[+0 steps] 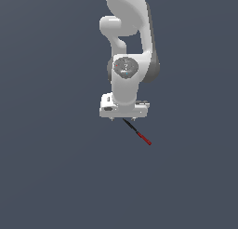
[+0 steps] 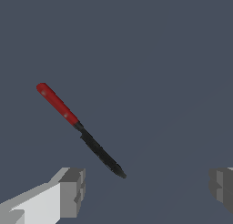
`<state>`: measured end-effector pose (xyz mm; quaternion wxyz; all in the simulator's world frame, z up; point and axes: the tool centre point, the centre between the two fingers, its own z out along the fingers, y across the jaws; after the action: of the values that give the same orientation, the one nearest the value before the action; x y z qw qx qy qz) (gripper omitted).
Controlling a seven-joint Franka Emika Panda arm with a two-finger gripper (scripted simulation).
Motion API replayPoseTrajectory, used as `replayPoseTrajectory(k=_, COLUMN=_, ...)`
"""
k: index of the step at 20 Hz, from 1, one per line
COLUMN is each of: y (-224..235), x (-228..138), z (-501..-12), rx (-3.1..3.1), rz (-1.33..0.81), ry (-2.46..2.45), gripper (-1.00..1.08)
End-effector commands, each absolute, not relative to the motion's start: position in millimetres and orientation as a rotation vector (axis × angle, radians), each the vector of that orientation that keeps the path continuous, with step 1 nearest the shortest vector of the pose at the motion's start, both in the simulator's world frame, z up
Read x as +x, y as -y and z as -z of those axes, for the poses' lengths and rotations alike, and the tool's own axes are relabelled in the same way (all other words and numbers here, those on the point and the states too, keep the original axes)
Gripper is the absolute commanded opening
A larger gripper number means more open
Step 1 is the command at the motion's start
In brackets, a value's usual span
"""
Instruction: Pick up the object and move it to a goal position.
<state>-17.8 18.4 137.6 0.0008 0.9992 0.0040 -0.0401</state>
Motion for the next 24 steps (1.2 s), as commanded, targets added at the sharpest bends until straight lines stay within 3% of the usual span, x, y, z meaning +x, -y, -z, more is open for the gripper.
replayPoseTrajectory(k=1, y=-18.4, x=-17.8, z=-137.6, rx=3.137, rz=0.126, ry=-0.012, gripper=1.00)
replayPoseTrajectory(k=11, y=11.0, x=-20.0, z=-129.6, rx=3.122, rz=0.166, ry=0.097, gripper=1.00)
replayPoseTrajectory(k=24, y=-7.8, x=-18.6, z=-115.4, rx=3.121, rz=0.137, ry=-0.132, gripper=1.00)
